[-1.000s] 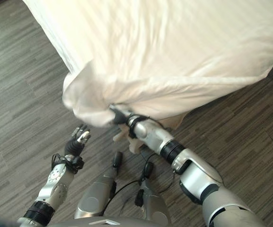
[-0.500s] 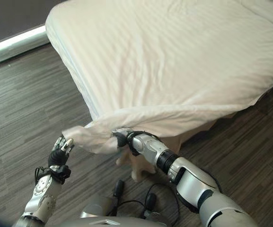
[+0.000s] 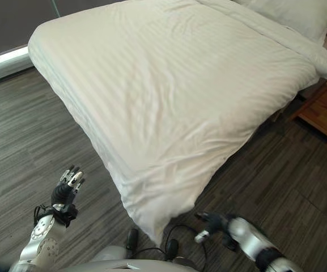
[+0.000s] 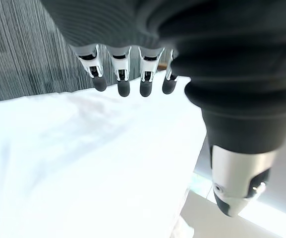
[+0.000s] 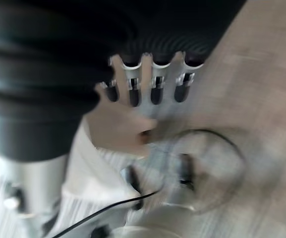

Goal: Making the bed.

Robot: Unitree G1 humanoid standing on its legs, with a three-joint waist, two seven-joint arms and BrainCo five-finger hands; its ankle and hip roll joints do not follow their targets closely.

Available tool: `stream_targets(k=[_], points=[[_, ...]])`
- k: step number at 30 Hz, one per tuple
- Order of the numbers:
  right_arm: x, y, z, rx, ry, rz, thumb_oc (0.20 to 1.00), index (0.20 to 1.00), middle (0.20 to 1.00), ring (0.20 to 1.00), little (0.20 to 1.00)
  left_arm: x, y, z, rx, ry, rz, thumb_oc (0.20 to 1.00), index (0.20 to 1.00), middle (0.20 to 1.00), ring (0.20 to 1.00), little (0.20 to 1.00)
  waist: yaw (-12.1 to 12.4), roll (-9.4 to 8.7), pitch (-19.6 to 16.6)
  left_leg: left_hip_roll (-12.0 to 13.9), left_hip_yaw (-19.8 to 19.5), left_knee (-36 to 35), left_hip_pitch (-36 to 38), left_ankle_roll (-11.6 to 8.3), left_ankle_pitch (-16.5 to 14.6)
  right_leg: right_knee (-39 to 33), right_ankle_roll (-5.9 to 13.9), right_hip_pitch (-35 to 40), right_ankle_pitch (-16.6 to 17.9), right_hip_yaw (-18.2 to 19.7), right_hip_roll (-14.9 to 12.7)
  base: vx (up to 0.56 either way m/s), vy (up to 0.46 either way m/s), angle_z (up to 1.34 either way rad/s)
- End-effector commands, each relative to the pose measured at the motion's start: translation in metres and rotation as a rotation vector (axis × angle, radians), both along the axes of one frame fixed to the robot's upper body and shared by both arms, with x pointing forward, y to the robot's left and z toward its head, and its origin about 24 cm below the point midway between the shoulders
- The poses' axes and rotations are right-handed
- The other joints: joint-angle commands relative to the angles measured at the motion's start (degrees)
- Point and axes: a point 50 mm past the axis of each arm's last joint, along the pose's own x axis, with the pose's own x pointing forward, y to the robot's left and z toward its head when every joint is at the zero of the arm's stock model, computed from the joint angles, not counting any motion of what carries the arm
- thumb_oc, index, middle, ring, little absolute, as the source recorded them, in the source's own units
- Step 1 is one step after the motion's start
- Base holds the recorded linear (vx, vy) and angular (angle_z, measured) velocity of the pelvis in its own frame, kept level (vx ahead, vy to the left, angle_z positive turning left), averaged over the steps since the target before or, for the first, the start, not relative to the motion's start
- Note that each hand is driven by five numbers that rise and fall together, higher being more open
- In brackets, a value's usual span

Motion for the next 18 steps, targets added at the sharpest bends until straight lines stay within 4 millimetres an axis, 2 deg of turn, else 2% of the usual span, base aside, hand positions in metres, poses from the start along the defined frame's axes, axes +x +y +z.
stream_targets(k=[1, 2, 3, 4, 6, 7, 9, 10, 11, 12, 13, 14, 15, 16, 17, 18], points=[[0.002, -0.009, -0.001, -0.021, 0.015, -0.02, 1.0, 1.0, 1.0, 1.0, 1.0, 0.012, 0.003, 0.017, 0.028, -0.099, -0.04, 1.0, 1.0, 1.0, 1.0, 1.0, -0.3, -0.26, -0.2, 1.2, -0.6, 0.6, 1.3, -0.94, 0.0, 3.1, 3.4, -0.4, 1.6, 2.7, -3.5, 0.04, -0.002, -0.07], [0.001, -0.009, -0.002, -0.021, 0.014, -0.021, 1.0, 1.0, 1.0, 1.0, 1.0, 0.012, 0.003, 0.017, 0.027, -0.098, -0.042, 1.0, 1.0, 1.0, 1.0, 1.0, -0.2, -0.25, -0.2, 1.2, -0.6, 0.6, 1.3, -0.94, 0.0, 3.1, 3.4, -0.4, 1.6, 2.7, -3.5, 0.03, -0.008, -0.09], [-0.006, -0.037, 0.006, -0.071, -0.032, -0.171, 1.0, 1.0, 1.0, 1.0, 1.0, 0.011, 0.007, 0.018, 0.029, -0.097, -0.023, 1.0, 1.0, 1.0, 1.0, 1.0, -0.9, -0.23, -0.4, 1.3, -0.4, 0.6, 1.4, -1.01, -0.1, 2.8, 3.47, -0.2, 1.8, 2.9, -3.4, 0.03, -0.002, -0.09], [-0.004, -0.047, 0.014, -0.076, -0.089, -0.245, 1.0, 1.0, 1.0, 1.0, 1.0, 0.009, 0.01, 0.018, 0.032, -0.098, -0.011, 1.0, 1.0, 1.0, 1.0, 1.0, -1.4, -0.24, -0.5, 1.4, -0.2, 0.6, 1.4, -1.07, -0.1, 2.6, 3.5, -0.2, 1.9, 3.1, -3.5, 0.04, -0.001, -0.11], [0.006, -0.069, 0.04, -0.064, -0.292, -0.431, 1.0, 1.0, 1.0, 1.0, 1.0, 0.007, 0.015, 0.019, 0.03, -0.1, 0.022, 1.0, 1.0, 1.0, 1.0, 1.0, -2.2, -0.09, -0.4, 1.5, 0.4, 0.6, 1.7, -1.11, -0.2, 2.5, 3.55, -0.2, 2.0, 3.7, -3.3, 0.03, 0.002, -0.1], [0.012, -0.074, 0.051, -0.053, -0.374, -0.463, 1.0, 1.0, 1.0, 1.0, 1.0, 0.006, 0.017, 0.02, 0.031, -0.105, 0.039, 1.0, 1.0, 1.0, 1.0, 1.0, -2.6, -0.1, -0.6, 1.5, 0.6, 0.6, 1.4, -1.12, -0.2, 2.3, 3.63, -0.5, 2.3, 4.0, -3.3, 0.02, -0.001, -0.1], [0.03, -0.077, 0.087, -0.045, -0.554, -0.431, 1.0, 1.0, 1.0, 1.0, 1.0, 0.004, 0.022, 0.021, 0.038, -0.107, 0.06, 1.0, 1.0, 1.0, 1.0, 1.0, -3.4, -0.01, -0.8, 1.6, 1.2, 0.6, 1.4, -1.16, -0.4, 2.0, 3.67, -0.7, 2.4, 4.6, -3.2, 0.02, -0.002, -0.16], [0.037, -0.077, 0.104, 0.008, -0.648, -0.45, 1.0, 1.0, 1.0, 1.0, 1.0, 0.004, 0.023, 0.021, 0.038, -0.112, 0.068, 1.0, 1.0, 1.0, 1.0, 1.0, -3.7, 0.03, -0.8, 1.6, 1.6, 0.6, 1.4, -1.18, -0.4, 1.7, 3.76, -0.8, 2.6, 4.8, -3.1, 0.02, -0.006, -0.2], [0.043, -0.072, 0.116, 0.134, -0.725, -0.491, 1.0, 1.0, 1.0, 1.0, 1.0, 0.004, 0.022, 0.022, 0.033, -0.121, 0.071, 1.0, 1.0, 1.0, 1.0, 1.0, -3.9, 0.07, -0.8, 1.7, 1.9, 0.6, 1.3, -1.22, -0.4, 1.4, 3.83, -1.0, 2.9, 5.0, -3.1, 0.01, -0.01, -0.23], [0.046, -0.067, 0.123, 0.216, -0.764, -0.502, 1.0, 1.0, 1.0, 1.0, 1.0, 0.003, 0.021, 0.022, 0.027, -0.126, 0.068, 1.0, 1.0, 1.0, 1.0, 1.0, -3.8, 0.13, -0.8, 1.7, 2.1, 0.6, 1.2, -1.24, -0.4, 1.2, 3.83, -1.1, 3.0, 5.2, -3.1, 0.01, -0.009, -0.18], [0.046, -0.067, 0.123, 0.216, -0.764, -0.502, 1.0, 1.0, 1.0, 1.0, 1.0, 0.003, 0.021, 0.022, 0.027, -0.126, 0.068, 1.0, 1.0, 1.0, 1.0, 1.0, -3.8, 0.13, -0.8, 1.7, 2.1, 0.6, 1.2, -1.24, -0.4, 1.2, 3.83, -1.1, 3.0, 5.2, -3.1, 0.0, -0.003, -0.15], [0.056, -0.049, 0.142, 0.432, -0.834, -0.49, 1.0, 1.0, 1.0, 1.0, 1.0, 0.001, 0.021, 0.023, 0.01, -0.138, 0.075, 1.0, 1.0, 1.0, 1.0, 1.0, -4.0, 0.15, -0.7, 1.7, 2.5, 0.6, 1.0, -1.32, -0.3, 1.0, 3.84, -1.5, 3.2, 5.7, -3.0, -0.01, -0.008, -0.07], [0.062, -0.022, 0.147, 0.665, -0.808, -0.426, 0.576, 0.576, 0.576, 0.576, 0.576, -0.001, 0.018, 0.023, -0.01, -0.146, 0.059, 1.0, 1.0, 1.0, 1.0, 1.0, -3.8, 0.15, -0.6, 1.7, 2.9, 0.6, 0.6, -1.49, -0.1, 0.7, 3.88, -2.1, 3.6, 5.9, -2.9, 0.0, 0.0, 0.0], [0.065, -0.005, 0.152, 0.762, -0.771, -0.352, 0.2, 0.2, 0.2, 0.2, 0.2, -0.003, 0.018, 0.023, -0.011, -0.146, 0.047, 1.0, 1.0, 1.0, 1.0, 1.0, -3.6, 0.18, -0.6, 1.7, 3.1, 0.6, 0.3, -1.58, 0.0, 0.7, 3.92, -2.5, 3.6, 6.0, -2.9, -0.02, -0.015, -0.13], [0.065, -0.005, 0.152, 0.762, -0.77, -0.351, 0.2, 0.2, 0.2, 0.2, 0.2, -0.003, 0.018, 0.023, -0.011, -0.146, 0.047, 1.0, 1.0, 1.0, 1.0, 1.0, -3.6, 0.18, -0.6, 1.7, 3.1, 0.6, 0.3, -1.59, 0.0, 0.7, 3.92, -2.5, 3.6, 6.0, -2.9, -0.03, -0.008, -0.22], [0.069, 0.029, 0.152, 0.902, -0.649, -0.235, 0.2, 0.2, 0.2, 0.2, 0.2, -0.006, 0.013, 0.021, -0.033, -0.139, 0.013, 1.0, 1.0, 1.0, 1.0, 1.0, -2.9, 0.5, -0.4, 1.7, 3.3, 0.6, -0.3, -1.76, 0.2, 0.7, 3.96, -3.2, 3.7, 6.2, -2.9, -0.03, -0.002, -0.21]])
